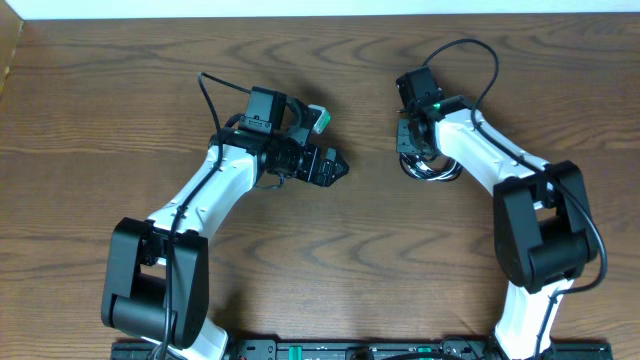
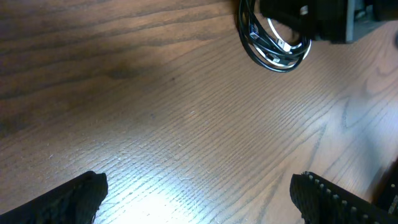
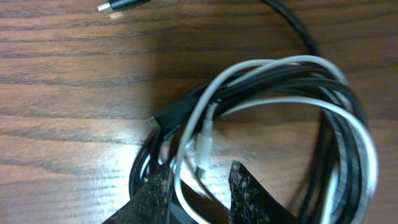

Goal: Untangle cables

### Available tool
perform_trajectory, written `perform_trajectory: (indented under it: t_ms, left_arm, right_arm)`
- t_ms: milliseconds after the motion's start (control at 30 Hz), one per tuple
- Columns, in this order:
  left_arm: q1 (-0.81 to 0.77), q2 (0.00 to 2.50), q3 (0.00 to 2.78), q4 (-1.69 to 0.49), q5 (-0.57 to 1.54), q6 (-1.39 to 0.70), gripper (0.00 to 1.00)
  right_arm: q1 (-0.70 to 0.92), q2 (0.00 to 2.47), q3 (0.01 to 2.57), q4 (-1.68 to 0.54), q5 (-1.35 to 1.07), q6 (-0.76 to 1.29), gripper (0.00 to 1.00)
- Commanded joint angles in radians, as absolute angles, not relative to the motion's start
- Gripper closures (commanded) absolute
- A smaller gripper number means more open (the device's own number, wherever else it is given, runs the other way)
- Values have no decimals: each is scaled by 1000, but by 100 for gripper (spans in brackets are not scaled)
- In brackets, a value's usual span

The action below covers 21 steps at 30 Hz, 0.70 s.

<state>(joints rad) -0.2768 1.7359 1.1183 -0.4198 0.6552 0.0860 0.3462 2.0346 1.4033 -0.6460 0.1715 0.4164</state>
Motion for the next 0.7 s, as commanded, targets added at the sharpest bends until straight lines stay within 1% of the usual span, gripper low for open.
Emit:
perform_trajectory:
  t_ms: [0, 100, 133, 233, 267, 300, 500, 667]
  left_arm:
    - [-276, 1736, 1111, -426, 653, 97, 1]
    - [-276, 1736, 1111, -426, 653, 97, 1]
    - [-276, 1736, 1111, -427, 653, 97, 1]
    - [-276, 1736, 1111, -429, 653, 97, 1]
    - [-276, 1736, 1111, -429, 653, 97, 1]
    - [-276, 1736, 1111, -429, 653, 97, 1]
    - [-276, 1736, 1111, -429, 653, 97, 2]
    - [-276, 1736, 1111, -429, 654, 109, 2]
  right_arm:
    - [341, 2077, 1399, -638, 150, 408, 73]
    - [341, 2084, 1399, -638, 151, 411, 75]
    - [341, 2085, 1399, -638, 152, 411, 77]
    - [340, 2085, 1399, -638, 154, 412, 88]
    - [340, 2085, 1399, -639, 154, 416, 96]
    - [340, 2084, 1399, -640, 154, 424, 99]
    - [340, 2046, 1409, -653, 151, 413, 99]
    - [340, 1917, 1468, -736, 150, 364, 99]
